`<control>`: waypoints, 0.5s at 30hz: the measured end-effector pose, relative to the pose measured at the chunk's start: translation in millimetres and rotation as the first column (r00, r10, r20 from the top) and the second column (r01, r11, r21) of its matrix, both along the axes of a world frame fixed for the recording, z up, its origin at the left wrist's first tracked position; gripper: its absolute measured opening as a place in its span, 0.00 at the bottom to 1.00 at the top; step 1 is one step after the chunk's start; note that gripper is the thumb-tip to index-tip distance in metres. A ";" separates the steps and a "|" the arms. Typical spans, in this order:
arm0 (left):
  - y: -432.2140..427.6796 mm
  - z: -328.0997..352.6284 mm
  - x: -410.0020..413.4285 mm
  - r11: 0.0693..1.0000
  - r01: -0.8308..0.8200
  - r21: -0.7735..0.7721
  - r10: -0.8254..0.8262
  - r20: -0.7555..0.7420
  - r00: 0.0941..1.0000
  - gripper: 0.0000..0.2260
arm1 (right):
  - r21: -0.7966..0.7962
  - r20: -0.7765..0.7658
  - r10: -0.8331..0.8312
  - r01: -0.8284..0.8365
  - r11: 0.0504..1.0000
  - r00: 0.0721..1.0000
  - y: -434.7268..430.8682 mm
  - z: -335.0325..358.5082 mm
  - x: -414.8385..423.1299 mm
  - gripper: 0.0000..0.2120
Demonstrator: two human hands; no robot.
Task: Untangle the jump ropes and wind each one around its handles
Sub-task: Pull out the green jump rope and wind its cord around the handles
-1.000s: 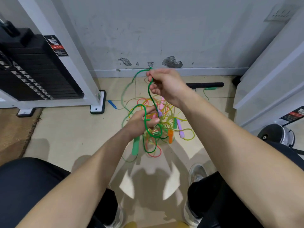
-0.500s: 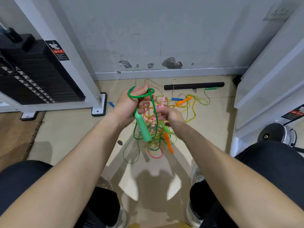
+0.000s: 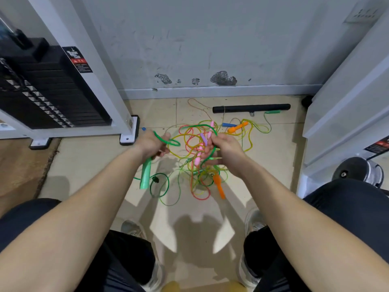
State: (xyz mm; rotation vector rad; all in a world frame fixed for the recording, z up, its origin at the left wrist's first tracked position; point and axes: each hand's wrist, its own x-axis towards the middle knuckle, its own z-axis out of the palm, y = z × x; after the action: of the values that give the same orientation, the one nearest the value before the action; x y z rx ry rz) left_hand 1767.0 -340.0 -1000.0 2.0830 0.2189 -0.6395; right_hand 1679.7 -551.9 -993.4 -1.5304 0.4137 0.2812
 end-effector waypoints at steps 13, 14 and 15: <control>-55.6 -1.2 -50.6 0.929 0.256 -0.266 -0.154 0.351 0.924 0.08 | 0.482 0.146 -0.182 0.091 0.871 0.972 16.0 111.6 68.5 0.13; -56.9 0.4 -48.1 0.946 0.225 -0.234 -0.123 0.381 0.916 0.09 | 0.498 0.160 -0.204 0.100 0.861 0.966 15.8 117.1 71.2 0.13; -57.2 3.2 -45.7 0.953 0.204 -0.224 -0.104 0.389 0.915 0.10 | 0.508 0.174 -0.231 0.114 0.854 0.957 14.7 121.7 73.3 0.13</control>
State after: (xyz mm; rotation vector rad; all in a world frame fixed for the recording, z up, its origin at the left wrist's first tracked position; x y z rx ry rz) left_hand 1721.3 -397.3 -996.8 1.9308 -0.2412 -0.3291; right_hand 1753.0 -537.2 -871.7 -0.9954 0.2653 0.0545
